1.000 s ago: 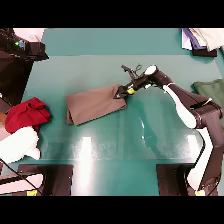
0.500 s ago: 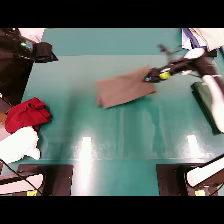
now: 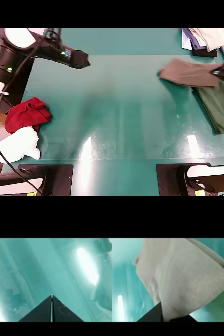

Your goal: Fold the shirts.

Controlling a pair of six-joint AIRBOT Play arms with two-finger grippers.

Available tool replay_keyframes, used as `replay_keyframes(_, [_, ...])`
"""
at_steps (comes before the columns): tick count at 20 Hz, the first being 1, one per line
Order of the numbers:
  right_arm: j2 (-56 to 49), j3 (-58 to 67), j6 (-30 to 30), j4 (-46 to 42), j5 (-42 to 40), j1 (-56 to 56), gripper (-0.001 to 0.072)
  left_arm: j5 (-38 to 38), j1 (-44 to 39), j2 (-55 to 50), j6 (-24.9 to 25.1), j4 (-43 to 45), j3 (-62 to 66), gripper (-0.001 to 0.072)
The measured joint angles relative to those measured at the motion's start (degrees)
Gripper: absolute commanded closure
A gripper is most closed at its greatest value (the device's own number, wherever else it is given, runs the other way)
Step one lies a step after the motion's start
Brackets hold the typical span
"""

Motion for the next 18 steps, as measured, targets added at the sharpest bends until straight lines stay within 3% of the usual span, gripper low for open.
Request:
replay_keyframes(6, [0.3,8.8,-0.1,3.6,-2.2,-6.9,0.0695,2.1,-2.4,-1.6,0.0,0.0,-0.2,0.0678])
replay_keyframes(11, [0.4,17.3,0.5,3.3,2.9,-8.0,0.0695,2.4,-2.8,-1.8,0.0,0.1,-0.2,0.0678])
replay_keyframes(18, [1.2,20.8,7.1,-9.6,14.8,-8.2,0.0692,2.3,-2.9,-1.9,0.2,0.1,-0.2,0.0678])
